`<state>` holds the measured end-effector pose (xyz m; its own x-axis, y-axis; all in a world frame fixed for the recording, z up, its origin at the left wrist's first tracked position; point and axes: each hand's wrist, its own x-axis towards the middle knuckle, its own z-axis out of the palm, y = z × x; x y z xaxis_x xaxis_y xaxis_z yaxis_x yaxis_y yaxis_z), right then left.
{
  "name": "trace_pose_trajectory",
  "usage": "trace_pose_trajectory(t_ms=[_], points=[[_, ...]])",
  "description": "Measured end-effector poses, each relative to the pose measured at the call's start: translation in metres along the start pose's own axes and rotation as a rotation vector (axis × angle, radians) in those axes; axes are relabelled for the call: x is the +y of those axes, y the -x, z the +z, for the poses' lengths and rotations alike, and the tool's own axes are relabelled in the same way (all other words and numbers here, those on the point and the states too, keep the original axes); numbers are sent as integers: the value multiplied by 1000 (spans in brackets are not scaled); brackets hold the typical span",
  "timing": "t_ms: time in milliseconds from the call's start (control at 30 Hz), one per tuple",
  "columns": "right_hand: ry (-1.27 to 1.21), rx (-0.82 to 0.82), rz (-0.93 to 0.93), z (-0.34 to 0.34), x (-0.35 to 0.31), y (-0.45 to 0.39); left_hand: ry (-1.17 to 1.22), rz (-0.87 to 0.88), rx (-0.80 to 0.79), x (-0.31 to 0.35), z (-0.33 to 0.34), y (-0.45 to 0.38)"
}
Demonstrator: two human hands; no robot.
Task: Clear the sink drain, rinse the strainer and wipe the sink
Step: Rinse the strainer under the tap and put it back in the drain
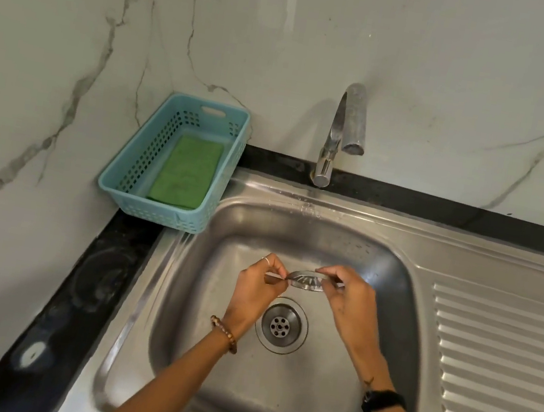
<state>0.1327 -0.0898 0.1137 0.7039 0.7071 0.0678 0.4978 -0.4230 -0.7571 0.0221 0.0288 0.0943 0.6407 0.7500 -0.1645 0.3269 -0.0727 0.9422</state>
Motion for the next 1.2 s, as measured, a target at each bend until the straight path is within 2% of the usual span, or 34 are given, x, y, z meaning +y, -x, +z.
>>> trace_pose_trajectory(t_ms=[133,200,300,400,467,633,767,900,1033,1200], points=[[81,94,-208,-11,-15,13,-113,174,83,9,-13,14],[124,119,-255,-7,-18,16,-126,200,128,10,-15,15],[98,13,-85,7,-15,12,-193,110,129,6,-10,8],[-94,63,86,20,-5,9,-173,0,151,-8,1,0],[-159,34,209,29,7,7,-147,-103,123,-23,8,-2],[-80,-93,421,59,51,3,-262,-350,10,-65,23,-6],[68,-202,438,80,78,4,-438,-450,-91,-85,37,-16],[156,-233,441,93,96,1,-563,-487,-205,-102,53,-29],[244,-279,369,103,106,3,-690,-473,-293,-116,61,-33],[274,-278,320,114,110,8,-782,-389,-307,-126,62,-29]])
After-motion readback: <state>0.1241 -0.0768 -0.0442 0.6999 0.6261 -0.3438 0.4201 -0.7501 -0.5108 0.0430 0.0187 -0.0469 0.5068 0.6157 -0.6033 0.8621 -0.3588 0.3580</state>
